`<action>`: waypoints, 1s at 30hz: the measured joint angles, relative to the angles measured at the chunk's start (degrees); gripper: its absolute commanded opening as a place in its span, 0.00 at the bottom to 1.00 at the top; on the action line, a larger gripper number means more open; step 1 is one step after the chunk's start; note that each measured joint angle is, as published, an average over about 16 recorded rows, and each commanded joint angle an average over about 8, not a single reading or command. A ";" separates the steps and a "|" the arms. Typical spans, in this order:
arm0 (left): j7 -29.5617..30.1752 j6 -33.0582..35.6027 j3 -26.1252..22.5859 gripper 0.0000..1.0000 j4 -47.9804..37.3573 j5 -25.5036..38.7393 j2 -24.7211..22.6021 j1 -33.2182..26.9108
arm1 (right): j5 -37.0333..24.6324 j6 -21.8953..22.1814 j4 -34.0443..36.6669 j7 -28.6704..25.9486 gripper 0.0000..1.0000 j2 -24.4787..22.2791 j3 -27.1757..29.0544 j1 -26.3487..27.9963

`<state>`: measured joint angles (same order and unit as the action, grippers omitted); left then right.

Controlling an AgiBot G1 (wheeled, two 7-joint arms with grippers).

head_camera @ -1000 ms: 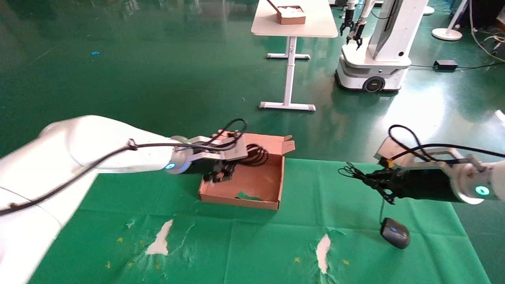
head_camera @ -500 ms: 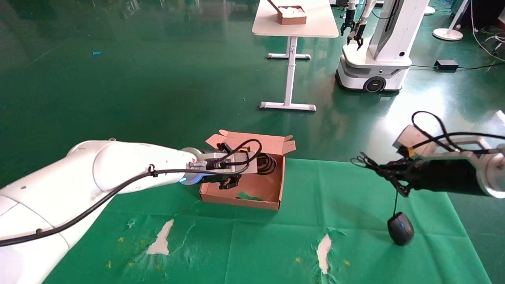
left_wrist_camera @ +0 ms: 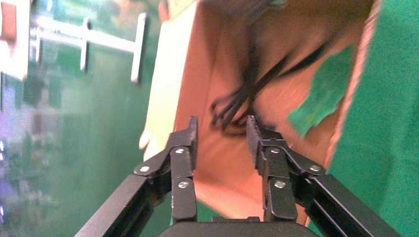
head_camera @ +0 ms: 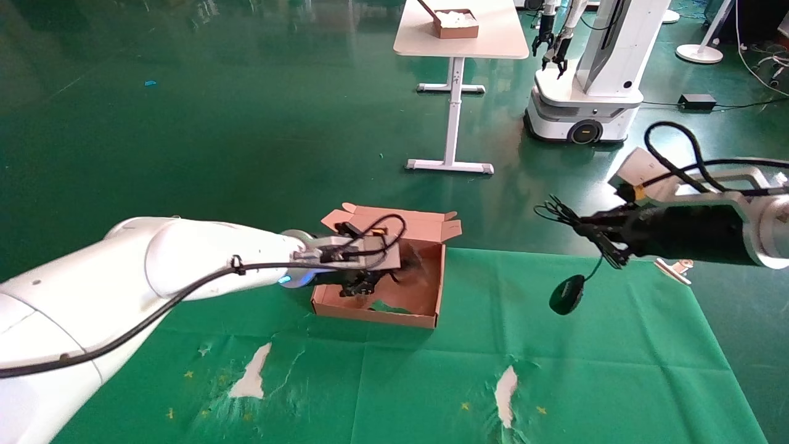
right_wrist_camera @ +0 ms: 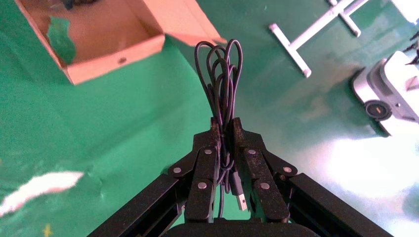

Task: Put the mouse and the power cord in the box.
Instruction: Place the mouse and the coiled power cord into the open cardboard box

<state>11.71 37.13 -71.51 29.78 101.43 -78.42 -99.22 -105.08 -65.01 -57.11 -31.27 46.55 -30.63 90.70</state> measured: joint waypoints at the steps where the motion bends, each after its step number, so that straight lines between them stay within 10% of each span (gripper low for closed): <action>1: 0.34 -0.12 -0.25 1.00 -0.59 -0.38 0.05 -0.26 | 0.18 -0.05 -0.06 -0.02 0.00 0.23 0.05 0.20; 16: 6.47 2.45 -0.05 1.00 -13.99 -5.28 3.91 -6.67 | 3.44 0.63 -0.55 3.10 0.00 7.30 -0.03 2.34; 30: 11.95 7.70 -0.32 1.00 -12.97 -4.93 10.47 -9.42 | 4.87 6.48 14.07 19.47 0.00 24.46 -3.10 5.33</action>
<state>23.66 44.83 -71.83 16.81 96.49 -67.95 -108.63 -100.21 -58.52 -43.04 -11.79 71.01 -33.73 96.03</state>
